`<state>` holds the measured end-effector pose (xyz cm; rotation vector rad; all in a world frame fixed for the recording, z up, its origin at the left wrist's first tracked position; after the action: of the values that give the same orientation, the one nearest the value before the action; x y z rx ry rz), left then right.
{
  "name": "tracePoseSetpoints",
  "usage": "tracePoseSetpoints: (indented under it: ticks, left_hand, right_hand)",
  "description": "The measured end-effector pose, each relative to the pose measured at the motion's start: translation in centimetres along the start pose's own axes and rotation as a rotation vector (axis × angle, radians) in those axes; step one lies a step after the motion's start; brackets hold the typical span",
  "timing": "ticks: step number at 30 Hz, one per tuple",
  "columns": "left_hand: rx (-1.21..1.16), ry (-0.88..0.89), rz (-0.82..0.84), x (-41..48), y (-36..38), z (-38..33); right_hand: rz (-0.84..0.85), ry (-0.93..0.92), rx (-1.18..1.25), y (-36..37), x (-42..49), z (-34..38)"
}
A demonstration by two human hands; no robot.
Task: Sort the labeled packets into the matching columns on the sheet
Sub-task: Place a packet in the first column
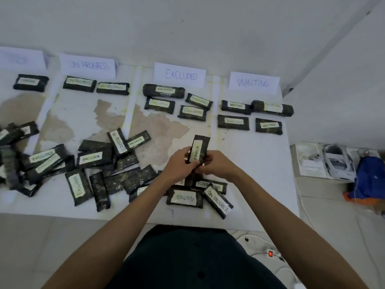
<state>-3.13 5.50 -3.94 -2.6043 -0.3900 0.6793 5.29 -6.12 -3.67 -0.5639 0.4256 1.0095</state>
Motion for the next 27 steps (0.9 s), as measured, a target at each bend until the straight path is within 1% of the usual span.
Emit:
tracePoseSetpoints:
  ticks: [5,7,9,11,13,18,23,27]
  left_hand:
    - [-0.028,-0.014,-0.073,-0.1,-4.0,2.4]
    - [-0.007,-0.015,-0.093,-0.5,-5.7,3.3]
    - [0.063,0.004,-0.110,-0.5,-7.9,4.4]
    - [0.165,0.006,-0.124,-0.6,-10.7,5.7]
    - [0.257,-0.005,-0.138,-0.6,-13.8,7.1]
    - [0.422,0.036,-0.176,-0.1,-22.5,10.9]
    - [0.526,0.110,-0.186,0.6,-30.0,15.0]
    - [0.573,0.138,-0.184,0.7,-35.3,17.9]
  right_hand:
    - [0.127,-0.079,-0.101,2.5,2.8,3.0]
    - [0.168,-0.105,-0.188,3.9,3.6,4.3]
    - [0.188,-0.122,-0.289,5.2,4.6,5.8]
    - [0.161,-0.117,-0.412,6.2,5.5,7.2]
    - [0.120,-0.123,-0.465,7.3,6.6,8.7]
    - [0.044,-0.197,-0.504,11.2,9.6,13.4]
    - [0.023,-0.187,-0.484,16.3,12.4,17.8]
    - [0.005,-0.191,-0.485,20.9,14.9,20.7]
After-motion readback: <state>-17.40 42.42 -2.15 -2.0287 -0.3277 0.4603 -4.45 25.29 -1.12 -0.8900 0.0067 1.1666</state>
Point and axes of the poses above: each hand's wrist, its own x-axis towards the middle knuckle, its own y-axis out of the palm, z = x × y, the point moved 3 cm from there along x, towards the middle knuckle
